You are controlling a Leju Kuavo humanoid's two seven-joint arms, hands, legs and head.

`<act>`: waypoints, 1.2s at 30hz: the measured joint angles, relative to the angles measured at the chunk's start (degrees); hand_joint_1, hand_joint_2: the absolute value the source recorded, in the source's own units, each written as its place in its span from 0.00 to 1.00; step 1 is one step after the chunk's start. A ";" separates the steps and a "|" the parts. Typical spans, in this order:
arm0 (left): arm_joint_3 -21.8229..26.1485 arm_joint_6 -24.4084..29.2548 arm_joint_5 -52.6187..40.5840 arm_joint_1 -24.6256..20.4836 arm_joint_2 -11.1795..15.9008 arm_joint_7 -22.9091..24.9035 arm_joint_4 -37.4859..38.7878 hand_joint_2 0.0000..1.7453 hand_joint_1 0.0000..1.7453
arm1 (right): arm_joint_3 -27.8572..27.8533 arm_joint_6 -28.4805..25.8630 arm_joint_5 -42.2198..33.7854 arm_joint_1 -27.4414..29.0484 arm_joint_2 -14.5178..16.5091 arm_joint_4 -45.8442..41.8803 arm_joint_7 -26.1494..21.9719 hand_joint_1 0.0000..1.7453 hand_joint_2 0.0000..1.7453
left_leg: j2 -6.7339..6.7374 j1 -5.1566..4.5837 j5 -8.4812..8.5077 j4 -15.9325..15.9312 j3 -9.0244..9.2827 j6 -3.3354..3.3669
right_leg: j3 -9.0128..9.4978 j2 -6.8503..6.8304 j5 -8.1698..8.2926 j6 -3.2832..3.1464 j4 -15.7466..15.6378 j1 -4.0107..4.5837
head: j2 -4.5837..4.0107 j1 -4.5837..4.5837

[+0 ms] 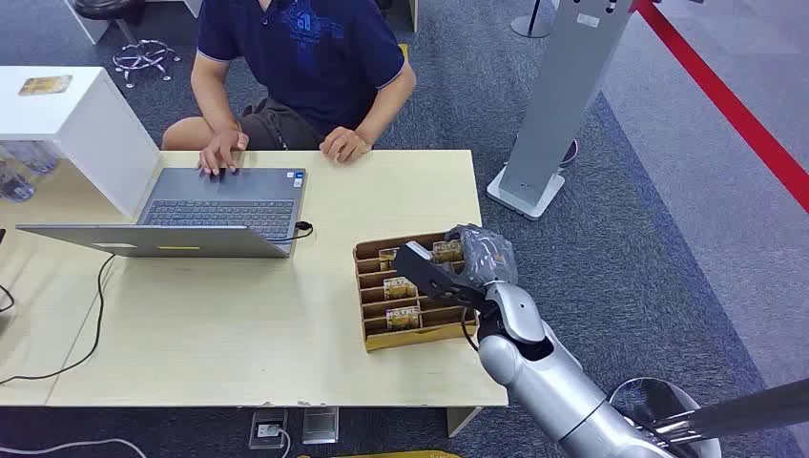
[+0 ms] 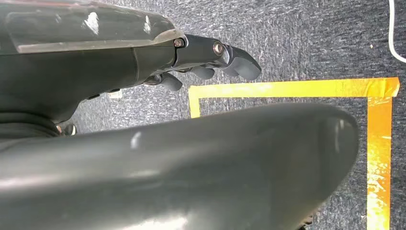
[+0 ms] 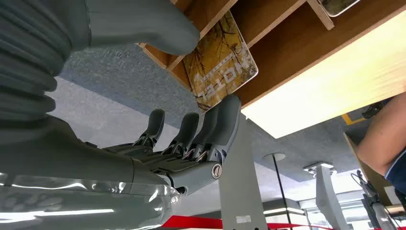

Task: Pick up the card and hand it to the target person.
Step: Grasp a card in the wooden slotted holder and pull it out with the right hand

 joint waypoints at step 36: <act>-0.21 -0.50 -0.15 -0.02 0.00 0.08 0.00 0.00 0.00 | -0.92 1.18 0.42 0.89 -0.44 -0.61 0.85 0.74 1.00 | 0.00 0.00 0.00 0.00 0.00 0.00 | 0.00 0.00 0.00 0.00 0.00 0.00 | 0.00 0.01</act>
